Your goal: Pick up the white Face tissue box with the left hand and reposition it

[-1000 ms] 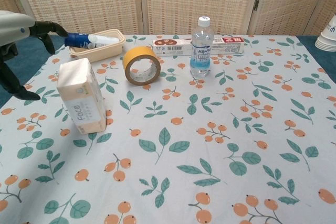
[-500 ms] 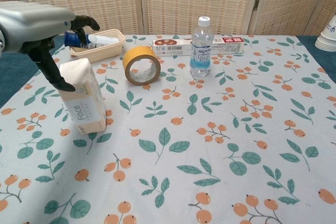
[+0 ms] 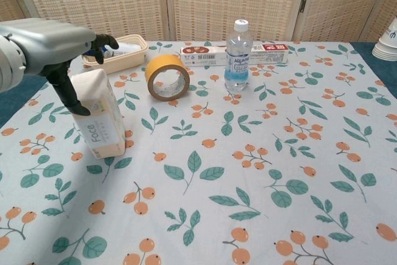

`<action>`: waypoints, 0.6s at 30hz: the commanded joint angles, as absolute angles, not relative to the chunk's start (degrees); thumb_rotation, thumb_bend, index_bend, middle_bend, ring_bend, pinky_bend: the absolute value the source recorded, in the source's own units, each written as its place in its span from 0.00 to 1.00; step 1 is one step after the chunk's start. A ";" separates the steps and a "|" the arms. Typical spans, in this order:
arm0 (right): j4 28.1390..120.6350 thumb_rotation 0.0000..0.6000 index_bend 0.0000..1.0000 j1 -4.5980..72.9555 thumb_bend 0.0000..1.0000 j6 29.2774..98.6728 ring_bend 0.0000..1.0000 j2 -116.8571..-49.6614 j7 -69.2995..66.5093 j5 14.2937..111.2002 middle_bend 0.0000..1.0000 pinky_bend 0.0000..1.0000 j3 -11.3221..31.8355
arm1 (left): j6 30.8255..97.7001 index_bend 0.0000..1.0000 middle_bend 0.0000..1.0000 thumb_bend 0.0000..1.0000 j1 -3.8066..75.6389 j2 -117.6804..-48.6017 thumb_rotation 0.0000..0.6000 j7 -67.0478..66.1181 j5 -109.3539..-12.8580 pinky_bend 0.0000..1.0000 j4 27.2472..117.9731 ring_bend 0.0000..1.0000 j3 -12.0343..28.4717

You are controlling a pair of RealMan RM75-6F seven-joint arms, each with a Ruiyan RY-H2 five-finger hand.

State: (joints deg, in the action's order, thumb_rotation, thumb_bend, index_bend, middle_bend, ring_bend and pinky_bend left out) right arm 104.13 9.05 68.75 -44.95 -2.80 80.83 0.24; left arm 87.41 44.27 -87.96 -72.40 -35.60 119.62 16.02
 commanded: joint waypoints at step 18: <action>104.26 1.00 0.03 9.47 0.12 68.05 0.00 -45.35 -1.68 79.36 0.00 0.00 0.57 | 83.51 0.08 0.18 0.12 47.98 -84.83 1.00 -68.14 -26.65 0.98 116.62 0.92 17.01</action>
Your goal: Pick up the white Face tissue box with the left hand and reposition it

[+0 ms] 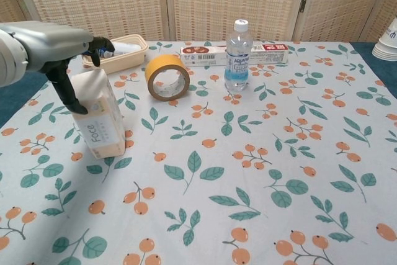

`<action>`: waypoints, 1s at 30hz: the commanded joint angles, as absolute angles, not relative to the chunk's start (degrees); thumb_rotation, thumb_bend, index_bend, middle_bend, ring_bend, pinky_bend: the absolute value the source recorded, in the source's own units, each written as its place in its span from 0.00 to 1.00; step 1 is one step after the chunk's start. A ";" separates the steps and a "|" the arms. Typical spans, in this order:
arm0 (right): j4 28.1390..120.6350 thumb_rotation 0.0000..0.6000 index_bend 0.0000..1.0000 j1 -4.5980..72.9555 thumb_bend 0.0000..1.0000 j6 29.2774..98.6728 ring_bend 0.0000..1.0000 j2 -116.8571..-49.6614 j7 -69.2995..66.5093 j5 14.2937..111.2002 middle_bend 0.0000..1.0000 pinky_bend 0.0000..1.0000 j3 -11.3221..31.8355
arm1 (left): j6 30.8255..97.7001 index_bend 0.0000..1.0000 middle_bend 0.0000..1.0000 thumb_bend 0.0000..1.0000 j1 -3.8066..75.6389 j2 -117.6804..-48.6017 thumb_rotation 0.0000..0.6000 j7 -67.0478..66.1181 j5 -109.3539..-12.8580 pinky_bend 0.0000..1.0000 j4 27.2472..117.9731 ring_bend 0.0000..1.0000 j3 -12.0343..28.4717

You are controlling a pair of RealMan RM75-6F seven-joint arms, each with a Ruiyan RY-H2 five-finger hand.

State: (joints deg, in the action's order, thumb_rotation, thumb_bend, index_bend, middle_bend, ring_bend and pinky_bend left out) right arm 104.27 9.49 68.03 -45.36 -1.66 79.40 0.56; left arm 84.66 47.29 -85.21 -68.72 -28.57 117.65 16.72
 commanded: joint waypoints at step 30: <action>104.21 1.00 0.03 9.72 0.12 67.67 0.00 -45.59 -1.23 78.80 0.00 0.00 0.70 | 86.18 0.52 0.59 0.22 42.69 -85.24 1.00 -37.27 -48.34 1.00 114.50 1.00 14.75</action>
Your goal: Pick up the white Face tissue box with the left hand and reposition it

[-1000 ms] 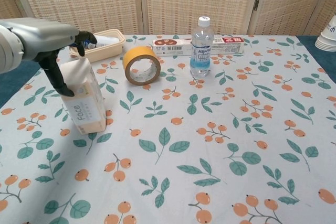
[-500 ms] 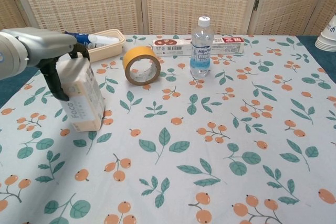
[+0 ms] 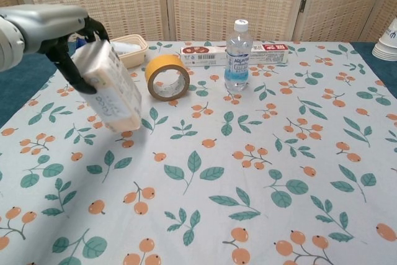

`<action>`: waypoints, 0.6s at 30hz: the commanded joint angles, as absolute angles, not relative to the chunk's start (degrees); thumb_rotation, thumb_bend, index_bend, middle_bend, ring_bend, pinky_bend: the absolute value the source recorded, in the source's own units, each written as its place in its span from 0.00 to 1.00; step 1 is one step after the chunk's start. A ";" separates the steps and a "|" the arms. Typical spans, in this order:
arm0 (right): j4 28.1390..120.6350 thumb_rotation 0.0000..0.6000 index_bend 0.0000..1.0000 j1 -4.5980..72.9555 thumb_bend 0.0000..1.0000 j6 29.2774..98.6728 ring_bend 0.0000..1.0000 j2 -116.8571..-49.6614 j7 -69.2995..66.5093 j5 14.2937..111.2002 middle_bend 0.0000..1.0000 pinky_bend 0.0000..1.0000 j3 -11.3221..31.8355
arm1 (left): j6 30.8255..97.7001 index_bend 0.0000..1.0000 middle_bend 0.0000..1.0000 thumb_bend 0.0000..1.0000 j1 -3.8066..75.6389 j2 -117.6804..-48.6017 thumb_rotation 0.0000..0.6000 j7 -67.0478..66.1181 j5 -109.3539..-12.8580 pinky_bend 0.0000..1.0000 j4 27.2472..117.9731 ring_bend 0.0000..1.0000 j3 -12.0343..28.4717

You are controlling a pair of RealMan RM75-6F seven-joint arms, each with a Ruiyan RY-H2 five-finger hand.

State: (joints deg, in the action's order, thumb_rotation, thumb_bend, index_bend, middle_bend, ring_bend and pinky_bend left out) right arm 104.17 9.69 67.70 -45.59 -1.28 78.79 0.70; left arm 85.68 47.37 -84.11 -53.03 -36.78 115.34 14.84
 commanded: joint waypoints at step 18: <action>104.58 1.00 0.03 9.95 0.12 67.49 0.00 -46.05 0.38 78.19 0.00 0.00 0.74 | 82.33 0.46 0.54 0.20 27.57 -99.19 1.00 31.21 -76.47 1.00 82.78 1.00 7.07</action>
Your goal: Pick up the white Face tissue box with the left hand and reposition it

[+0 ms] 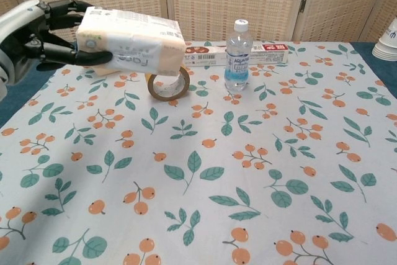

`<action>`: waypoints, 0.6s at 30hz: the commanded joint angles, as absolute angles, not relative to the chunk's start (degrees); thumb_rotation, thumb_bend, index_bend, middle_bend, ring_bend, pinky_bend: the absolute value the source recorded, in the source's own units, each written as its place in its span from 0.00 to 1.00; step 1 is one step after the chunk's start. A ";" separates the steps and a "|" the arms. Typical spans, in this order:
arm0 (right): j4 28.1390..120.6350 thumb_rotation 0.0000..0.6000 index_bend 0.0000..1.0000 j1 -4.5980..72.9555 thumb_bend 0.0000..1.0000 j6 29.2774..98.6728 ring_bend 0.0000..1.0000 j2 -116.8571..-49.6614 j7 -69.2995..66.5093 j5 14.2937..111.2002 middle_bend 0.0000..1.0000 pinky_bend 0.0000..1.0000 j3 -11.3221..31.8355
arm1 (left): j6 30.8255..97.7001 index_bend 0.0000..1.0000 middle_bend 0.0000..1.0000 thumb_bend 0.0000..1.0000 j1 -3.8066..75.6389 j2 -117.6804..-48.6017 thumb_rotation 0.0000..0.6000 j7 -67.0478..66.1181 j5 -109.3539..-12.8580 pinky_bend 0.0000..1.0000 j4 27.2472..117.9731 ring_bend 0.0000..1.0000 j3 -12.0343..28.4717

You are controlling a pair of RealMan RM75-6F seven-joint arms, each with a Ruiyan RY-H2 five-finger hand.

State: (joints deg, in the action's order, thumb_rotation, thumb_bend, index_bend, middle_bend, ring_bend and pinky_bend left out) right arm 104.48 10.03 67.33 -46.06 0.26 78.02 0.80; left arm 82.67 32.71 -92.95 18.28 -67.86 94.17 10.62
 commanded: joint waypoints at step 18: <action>104.64 1.00 0.03 9.57 0.12 68.34 0.00 -45.73 -0.40 78.63 0.00 0.00 0.78 | 77.57 0.46 0.54 0.17 25.72 -111.89 1.00 43.47 -79.48 1.00 60.53 1.00 7.25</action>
